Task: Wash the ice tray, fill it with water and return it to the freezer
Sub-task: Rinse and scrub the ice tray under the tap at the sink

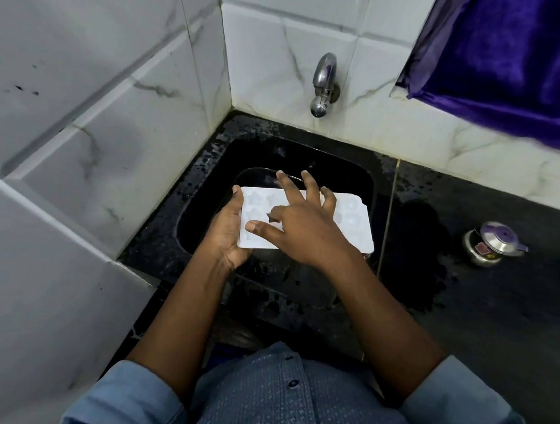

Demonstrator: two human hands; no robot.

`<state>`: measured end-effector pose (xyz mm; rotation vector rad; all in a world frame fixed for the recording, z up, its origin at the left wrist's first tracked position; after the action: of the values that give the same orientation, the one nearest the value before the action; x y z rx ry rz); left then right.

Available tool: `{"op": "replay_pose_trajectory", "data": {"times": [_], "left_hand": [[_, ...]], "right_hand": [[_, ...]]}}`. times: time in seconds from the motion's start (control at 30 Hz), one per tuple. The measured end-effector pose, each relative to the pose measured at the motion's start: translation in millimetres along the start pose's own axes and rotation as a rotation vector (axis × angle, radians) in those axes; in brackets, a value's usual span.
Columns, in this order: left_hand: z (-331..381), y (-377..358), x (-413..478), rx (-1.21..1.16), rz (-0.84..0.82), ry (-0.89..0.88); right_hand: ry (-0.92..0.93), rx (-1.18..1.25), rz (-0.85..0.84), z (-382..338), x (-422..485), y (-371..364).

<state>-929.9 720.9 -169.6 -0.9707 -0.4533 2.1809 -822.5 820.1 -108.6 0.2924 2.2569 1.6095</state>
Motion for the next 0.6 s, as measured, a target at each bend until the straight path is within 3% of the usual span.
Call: {"op": "replay_pose_trajectory", "data": {"times": [0.6], "left_hand": [[-2.5,1.0,0.2,0.025,-0.035,0.006]], "right_hand": [[0.008,-0.032,0.021,4.9,-6.3,0.0]]}}
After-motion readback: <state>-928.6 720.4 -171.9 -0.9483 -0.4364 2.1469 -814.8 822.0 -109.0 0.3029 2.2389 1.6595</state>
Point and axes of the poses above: each hand's wrist, its own x-axis towards the middle knuckle, its own y-axis out of the back of the hand, z = x × y, the point moved 1 cm from there along x, towards the middle knuckle
